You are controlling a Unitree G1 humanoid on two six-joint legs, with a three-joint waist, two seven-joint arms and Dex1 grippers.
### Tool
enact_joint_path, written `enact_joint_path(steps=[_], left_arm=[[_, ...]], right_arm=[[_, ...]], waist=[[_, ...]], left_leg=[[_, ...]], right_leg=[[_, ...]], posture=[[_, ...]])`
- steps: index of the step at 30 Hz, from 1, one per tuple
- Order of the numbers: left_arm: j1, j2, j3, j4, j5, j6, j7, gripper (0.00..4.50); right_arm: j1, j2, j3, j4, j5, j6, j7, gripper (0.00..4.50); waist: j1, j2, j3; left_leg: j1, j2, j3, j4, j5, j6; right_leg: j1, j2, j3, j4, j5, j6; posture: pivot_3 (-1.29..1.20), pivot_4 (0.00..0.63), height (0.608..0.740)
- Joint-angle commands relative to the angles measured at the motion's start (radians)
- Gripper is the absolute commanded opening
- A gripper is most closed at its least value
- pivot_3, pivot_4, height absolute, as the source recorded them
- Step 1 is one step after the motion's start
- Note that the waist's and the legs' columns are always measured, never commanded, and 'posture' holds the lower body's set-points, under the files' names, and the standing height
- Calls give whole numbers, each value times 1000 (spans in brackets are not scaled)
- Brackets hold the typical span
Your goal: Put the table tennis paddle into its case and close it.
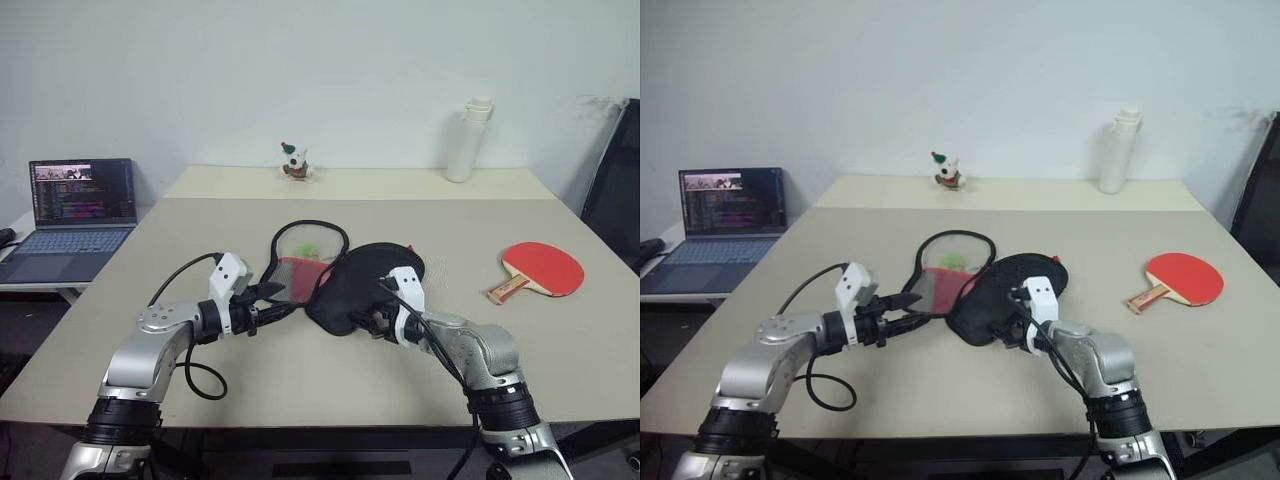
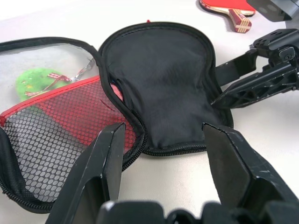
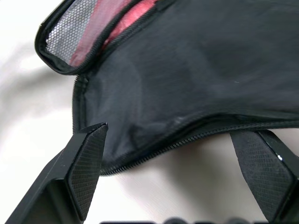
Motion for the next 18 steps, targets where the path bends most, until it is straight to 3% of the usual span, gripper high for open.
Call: enact_joint_path(steps=[1, 5, 15, 18], left_arm=[[-14, 7, 12, -48, -25, -4, -1, 2831], [-11, 10, 8, -63, -28, -3, -9, 2884], [-18, 16, -2, -92, -53, 4, -33, 2884], [-20, 14, -10, -93, -50, 0, -37, 2884]], right_arm=[[-22, 14, 8, -4, -7, -22, 1, 4500], [-18, 20, -23, -1, 2, 8, -12, 3622], [-30, 38, -126, -25, 69, 114, -13, 100], [-26, -2, -139, -43, 92, 156, 8, 42]], waist=[[0, 0, 0], [0, 0, 0], [0, 0, 0], [0, 1, 0]], left_leg=[[0, 0, 0, 0, 0, 0], [0, 0, 0, 0, 0, 0], [-1, 0, 0, -1, 0, 0], [-1, 0, 0, -1, 0, 0]], right_leg=[[0, 0, 0, 0, 0, 0], [0, 0, 0, 0, 0, 0], [-1, 0, 0, 0, 0, 0], [-1, 0, 0, 0, 0, 0]], posture=[[0, 150, 740], [0, 150, 740], [0, 150, 740], [0, 150, 740]])
